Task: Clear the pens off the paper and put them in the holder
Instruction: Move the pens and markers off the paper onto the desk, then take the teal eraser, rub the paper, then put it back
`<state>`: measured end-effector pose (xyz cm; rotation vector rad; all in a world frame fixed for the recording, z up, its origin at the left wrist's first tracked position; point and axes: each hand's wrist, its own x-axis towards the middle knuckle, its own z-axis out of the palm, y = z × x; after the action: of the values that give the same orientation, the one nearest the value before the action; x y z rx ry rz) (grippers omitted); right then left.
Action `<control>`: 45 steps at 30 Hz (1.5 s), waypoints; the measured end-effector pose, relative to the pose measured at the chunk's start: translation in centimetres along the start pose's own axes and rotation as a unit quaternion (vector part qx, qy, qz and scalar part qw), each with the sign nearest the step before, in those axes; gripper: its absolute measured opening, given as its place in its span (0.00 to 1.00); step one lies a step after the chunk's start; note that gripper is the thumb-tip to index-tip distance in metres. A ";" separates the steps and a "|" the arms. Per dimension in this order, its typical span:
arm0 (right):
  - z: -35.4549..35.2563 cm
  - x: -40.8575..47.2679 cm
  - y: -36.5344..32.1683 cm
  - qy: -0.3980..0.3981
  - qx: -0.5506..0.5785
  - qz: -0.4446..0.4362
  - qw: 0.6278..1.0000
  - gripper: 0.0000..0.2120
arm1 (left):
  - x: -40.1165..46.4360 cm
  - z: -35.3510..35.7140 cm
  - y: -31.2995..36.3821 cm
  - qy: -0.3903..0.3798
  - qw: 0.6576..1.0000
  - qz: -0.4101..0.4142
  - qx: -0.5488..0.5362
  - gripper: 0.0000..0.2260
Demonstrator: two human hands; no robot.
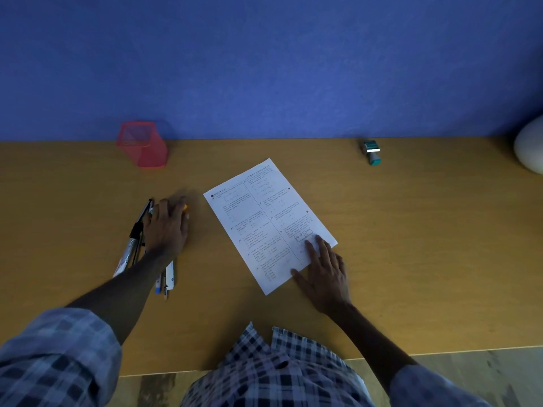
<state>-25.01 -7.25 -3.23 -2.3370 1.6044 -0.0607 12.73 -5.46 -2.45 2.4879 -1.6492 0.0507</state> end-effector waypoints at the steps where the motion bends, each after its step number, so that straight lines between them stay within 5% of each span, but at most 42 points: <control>1: -0.1 0.0 0.0 0.000 0.000 -0.001 1.000 0.37 | -0.1 -0.1 0.1 -0.003 1.000 0.000 -0.002 0.20; 12: -2.3 2.4 0.8 0.028 0.053 0.006 0.998 0.31 | -3.5 -1.3 7.7 -0.049 0.997 0.044 -0.035 0.28; 20: -3.3 3.9 3.6 -0.027 0.022 -0.049 0.998 0.25 | -8.2 -0.8 10.2 -0.095 0.991 0.062 -0.066 0.37; 45: -2.2 -0.7 2.1 0.000 0.021 -0.065 0.998 0.22 | -5.1 -0.5 8.1 -0.202 0.971 0.111 -0.062 0.34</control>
<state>-27.60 -7.80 -1.64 -2.4057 1.4354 -0.1210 3.37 -3.84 -1.61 2.3173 -2.0056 -0.5510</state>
